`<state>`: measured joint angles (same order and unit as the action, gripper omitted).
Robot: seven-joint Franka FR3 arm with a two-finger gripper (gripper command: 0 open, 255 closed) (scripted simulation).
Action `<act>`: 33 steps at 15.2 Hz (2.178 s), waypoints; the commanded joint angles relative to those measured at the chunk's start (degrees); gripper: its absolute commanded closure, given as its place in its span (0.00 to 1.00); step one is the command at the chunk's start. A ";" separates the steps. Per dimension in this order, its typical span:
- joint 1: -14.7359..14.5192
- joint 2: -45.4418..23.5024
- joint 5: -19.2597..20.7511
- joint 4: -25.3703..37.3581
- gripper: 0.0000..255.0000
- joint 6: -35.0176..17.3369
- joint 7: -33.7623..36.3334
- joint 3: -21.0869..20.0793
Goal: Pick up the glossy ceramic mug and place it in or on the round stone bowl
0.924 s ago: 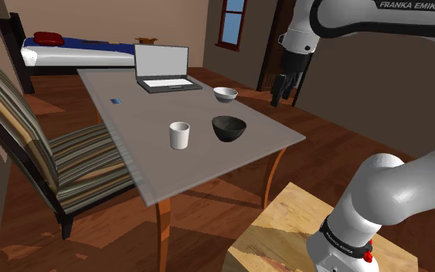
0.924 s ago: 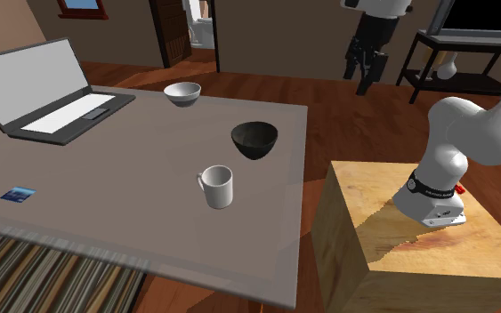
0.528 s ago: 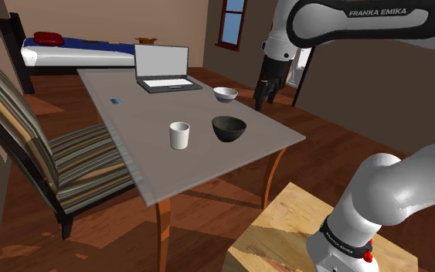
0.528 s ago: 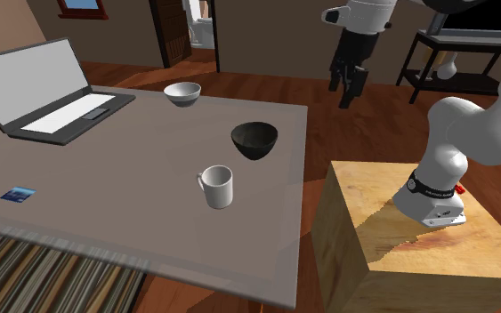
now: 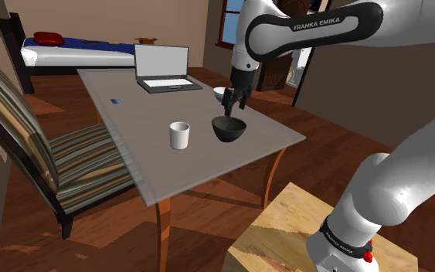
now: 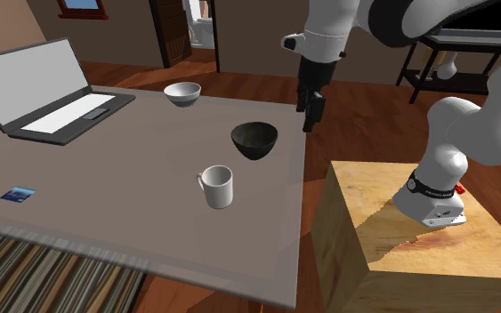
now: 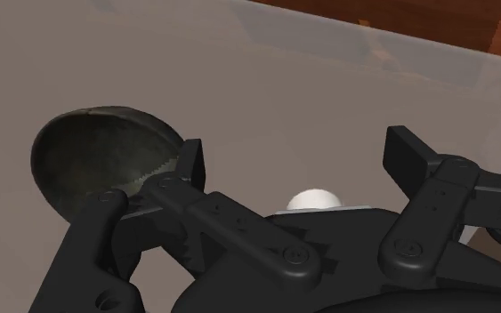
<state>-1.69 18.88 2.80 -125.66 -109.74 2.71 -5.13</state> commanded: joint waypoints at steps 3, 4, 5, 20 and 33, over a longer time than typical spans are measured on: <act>-0.34 -8.01 0.55 4.12 0.00 -3.72 2.15 -1.25; -0.46 -10.14 0.78 5.49 0.00 -4.41 2.75 -1.57; -0.59 -12.29 1.03 6.95 0.00 -5.03 3.35 -1.88; -5.02 -46.54 6.27 39.39 0.00 -5.77 10.56 -3.43; -5.28 -50.80 6.98 39.48 0.00 -9.89 11.08 -3.02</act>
<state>-6.97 -31.91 9.77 -86.17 -119.60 13.79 -8.15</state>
